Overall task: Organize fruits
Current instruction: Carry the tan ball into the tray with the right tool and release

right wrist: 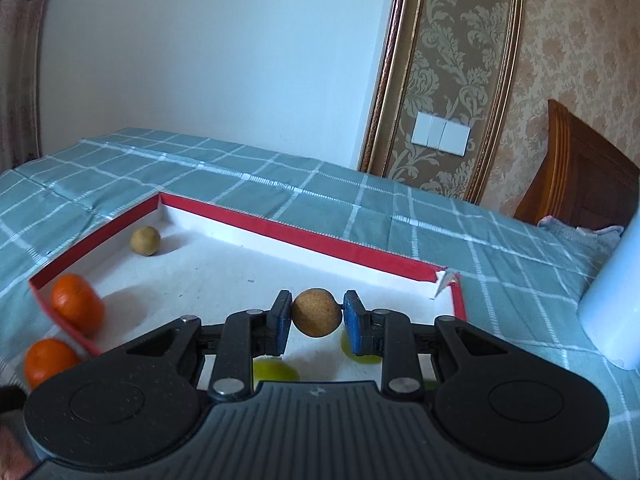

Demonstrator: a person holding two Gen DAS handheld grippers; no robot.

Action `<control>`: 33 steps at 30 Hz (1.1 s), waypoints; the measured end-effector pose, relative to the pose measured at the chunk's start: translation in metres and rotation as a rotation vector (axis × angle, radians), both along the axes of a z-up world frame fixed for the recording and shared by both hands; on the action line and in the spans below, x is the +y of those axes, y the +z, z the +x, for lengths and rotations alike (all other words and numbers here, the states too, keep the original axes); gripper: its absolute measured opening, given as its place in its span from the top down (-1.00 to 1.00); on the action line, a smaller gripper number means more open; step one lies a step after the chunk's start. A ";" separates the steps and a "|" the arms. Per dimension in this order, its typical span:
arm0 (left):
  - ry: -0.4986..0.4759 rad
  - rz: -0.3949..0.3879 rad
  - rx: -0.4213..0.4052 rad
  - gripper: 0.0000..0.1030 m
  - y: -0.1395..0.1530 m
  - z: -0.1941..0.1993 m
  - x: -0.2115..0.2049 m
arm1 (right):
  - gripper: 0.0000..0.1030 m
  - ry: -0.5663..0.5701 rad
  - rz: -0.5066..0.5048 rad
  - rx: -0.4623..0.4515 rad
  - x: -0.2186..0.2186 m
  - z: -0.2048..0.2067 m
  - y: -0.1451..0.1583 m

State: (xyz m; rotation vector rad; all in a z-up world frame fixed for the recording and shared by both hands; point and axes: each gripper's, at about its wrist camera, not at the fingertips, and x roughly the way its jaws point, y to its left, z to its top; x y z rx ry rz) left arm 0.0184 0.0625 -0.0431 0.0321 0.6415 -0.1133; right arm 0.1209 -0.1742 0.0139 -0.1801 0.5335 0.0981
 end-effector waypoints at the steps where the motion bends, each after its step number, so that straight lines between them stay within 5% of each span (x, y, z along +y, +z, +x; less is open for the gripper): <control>1: 0.000 0.000 0.000 -1.00 0.000 0.000 0.000 | 0.47 -0.007 -0.004 0.006 0.002 0.005 -0.002; 20: 0.000 0.000 0.000 -1.00 0.000 0.000 0.000 | 0.47 -0.059 -0.032 0.181 0.010 0.071 -0.023; 33: 0.000 0.001 0.000 -1.00 0.000 0.000 0.000 | 0.46 -0.055 -0.053 0.185 0.013 0.068 -0.022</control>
